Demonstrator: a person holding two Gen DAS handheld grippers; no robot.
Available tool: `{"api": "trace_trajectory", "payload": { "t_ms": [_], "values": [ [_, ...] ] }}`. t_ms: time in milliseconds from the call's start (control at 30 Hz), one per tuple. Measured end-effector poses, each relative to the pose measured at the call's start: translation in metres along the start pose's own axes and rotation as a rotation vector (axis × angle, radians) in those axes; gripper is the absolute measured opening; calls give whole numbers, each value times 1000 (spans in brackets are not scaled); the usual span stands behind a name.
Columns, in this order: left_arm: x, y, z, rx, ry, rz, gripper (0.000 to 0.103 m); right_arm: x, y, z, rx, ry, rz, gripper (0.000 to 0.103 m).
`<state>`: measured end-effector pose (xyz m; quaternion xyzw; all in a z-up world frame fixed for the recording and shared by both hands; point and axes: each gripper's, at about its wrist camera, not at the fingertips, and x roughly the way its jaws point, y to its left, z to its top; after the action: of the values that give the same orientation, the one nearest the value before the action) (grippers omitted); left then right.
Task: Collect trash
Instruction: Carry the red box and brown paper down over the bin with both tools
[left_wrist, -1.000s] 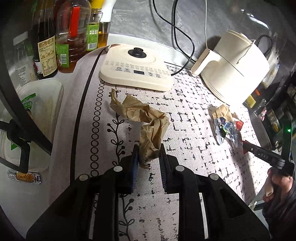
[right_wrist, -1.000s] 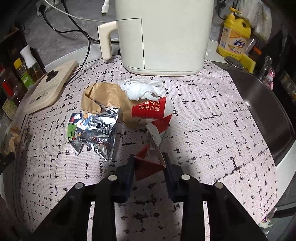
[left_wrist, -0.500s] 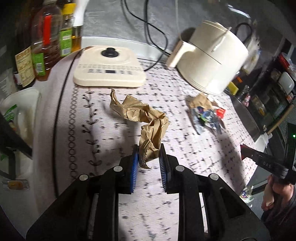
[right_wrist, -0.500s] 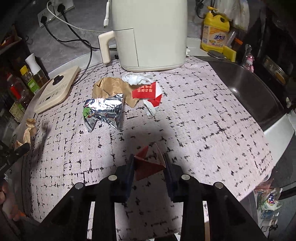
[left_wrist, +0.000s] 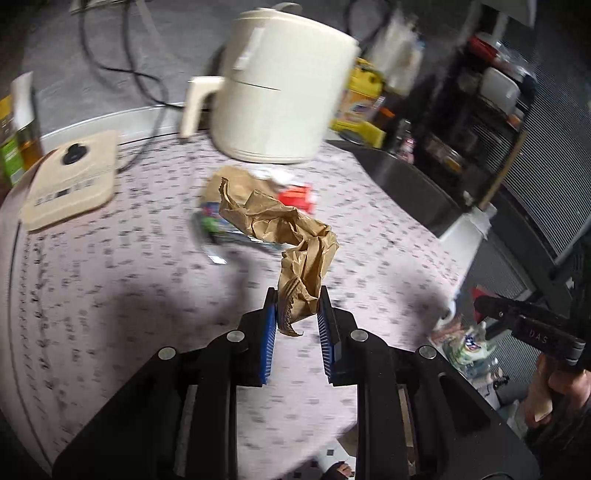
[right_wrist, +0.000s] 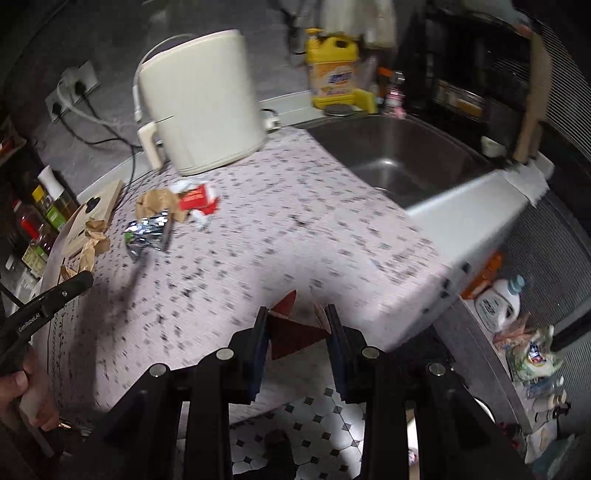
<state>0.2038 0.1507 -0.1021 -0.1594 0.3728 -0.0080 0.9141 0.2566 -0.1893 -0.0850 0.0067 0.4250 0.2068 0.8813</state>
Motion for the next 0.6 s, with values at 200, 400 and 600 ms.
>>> {"api": "trace_trajectory", "payload": {
  "t_ms": [200,400,600],
  "values": [
    [14,-92,-26,59,48,-85,21,-38,-91,-43,92,6,-42,30],
    [20,-166,-60,118,99,-135,21,-70,-160,-87,156,9,-67,30],
    [29,-224,-92,160,146,-176,21,-94,-215,-125,194,21,-84,30]
  ]
}}
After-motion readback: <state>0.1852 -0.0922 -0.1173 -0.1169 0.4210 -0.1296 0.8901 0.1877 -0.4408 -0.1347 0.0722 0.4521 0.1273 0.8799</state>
